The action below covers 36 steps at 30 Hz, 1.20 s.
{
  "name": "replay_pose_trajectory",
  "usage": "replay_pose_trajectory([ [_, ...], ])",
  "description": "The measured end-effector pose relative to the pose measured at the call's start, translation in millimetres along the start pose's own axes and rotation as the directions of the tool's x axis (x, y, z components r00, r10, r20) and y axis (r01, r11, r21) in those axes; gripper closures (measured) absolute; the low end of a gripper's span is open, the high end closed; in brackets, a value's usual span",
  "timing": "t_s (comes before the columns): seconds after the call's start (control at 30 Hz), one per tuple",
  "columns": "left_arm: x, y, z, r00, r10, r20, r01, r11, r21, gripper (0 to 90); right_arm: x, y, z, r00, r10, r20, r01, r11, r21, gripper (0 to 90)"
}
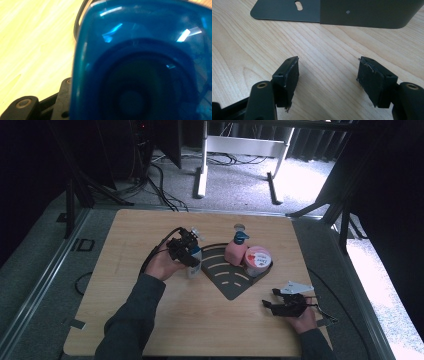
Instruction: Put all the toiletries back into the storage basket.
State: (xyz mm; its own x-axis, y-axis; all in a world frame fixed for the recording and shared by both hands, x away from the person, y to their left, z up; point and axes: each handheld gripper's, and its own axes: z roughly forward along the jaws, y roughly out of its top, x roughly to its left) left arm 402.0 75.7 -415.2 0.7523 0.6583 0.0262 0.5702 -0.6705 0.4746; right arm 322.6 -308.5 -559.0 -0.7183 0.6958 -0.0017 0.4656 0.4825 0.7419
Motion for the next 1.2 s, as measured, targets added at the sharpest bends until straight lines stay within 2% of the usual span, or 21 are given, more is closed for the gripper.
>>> replay_pose_trajectory([
  [0.6, -3.5, 17.7, 1.0, 0.9999, 0.003, 0.011, -0.003, 0.9997, -0.025, 55.2, 0.0, 0.0, -0.1, 1.0000, 0.001, -0.001, -0.001, 1.000, 0.001, 33.2],
  [1.2, -2.6, 28.4, 0.7, 0.9998, -0.014, 0.017, 0.014, 0.9988, -0.047, 55.1, 0.0, 0.0, 0.0, 1.0000, 0.000, -0.001, 0.000, 1.000, 0.000, 33.1],
])
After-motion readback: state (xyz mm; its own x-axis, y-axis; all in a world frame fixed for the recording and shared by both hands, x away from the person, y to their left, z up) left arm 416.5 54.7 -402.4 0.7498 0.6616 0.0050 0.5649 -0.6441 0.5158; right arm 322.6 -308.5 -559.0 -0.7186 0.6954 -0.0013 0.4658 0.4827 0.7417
